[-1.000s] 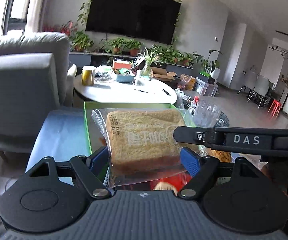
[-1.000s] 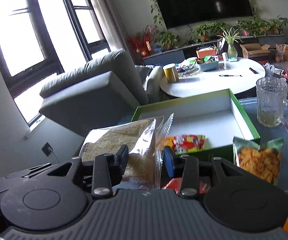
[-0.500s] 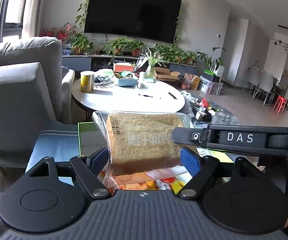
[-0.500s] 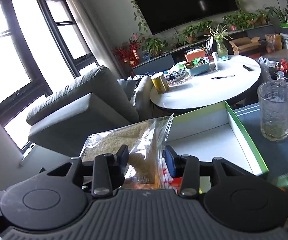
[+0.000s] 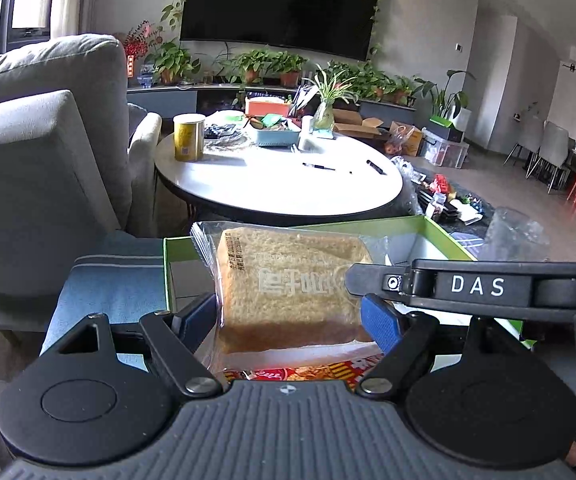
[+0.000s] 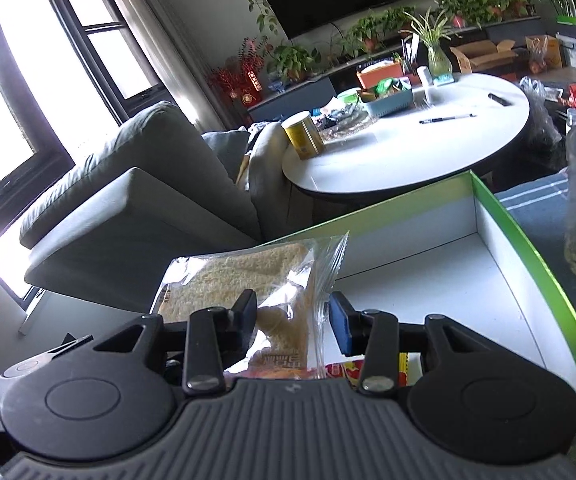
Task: Organize snacks
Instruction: 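Lift the bread loaf into the green box and release it beside the crackers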
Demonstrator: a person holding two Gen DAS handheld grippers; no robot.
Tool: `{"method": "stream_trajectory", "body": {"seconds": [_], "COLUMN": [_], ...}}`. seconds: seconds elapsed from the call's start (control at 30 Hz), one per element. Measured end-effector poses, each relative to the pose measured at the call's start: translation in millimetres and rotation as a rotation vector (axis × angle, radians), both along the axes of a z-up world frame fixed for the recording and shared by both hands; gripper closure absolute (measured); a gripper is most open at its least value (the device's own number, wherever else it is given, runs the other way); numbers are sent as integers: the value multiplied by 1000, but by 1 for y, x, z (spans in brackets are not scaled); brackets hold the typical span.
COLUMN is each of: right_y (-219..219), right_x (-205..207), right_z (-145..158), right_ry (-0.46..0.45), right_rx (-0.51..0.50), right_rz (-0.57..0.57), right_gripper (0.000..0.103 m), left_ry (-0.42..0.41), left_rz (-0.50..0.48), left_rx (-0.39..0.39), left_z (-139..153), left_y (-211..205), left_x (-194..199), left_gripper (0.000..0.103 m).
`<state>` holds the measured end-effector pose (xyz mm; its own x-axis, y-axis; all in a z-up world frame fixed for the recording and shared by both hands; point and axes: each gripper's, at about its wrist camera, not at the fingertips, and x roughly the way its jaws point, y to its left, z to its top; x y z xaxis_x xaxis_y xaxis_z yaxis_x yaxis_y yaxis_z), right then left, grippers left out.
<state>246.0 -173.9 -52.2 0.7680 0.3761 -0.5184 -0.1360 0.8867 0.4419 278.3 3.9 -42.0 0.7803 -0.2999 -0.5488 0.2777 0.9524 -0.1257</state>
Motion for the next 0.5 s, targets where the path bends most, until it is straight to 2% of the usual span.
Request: {"method": "stream_trajectory", "body": {"seconds": [0.07,0.2,0.37,0.5], "right_y": [1,1,3,6], "right_x": [3,-2,-18,-37], "right_z": [-2,-1,15,35], "right_ry": [16,38,-1,-73], "right_rx": [-8,-23,-28,-83], "right_rz": [-5,-35,-40,-56], "right_gripper": [42,39,38,38], "left_ry": [6,-39,-74,-93], "left_rz": [7,18,16,24], "left_rx": [9,13,22,34], "left_z": [-2,1,14,24], "left_y": [0,5,5,5], "left_x": [0,-10,-28,-43], "left_gripper": [27,26,26,25]}}
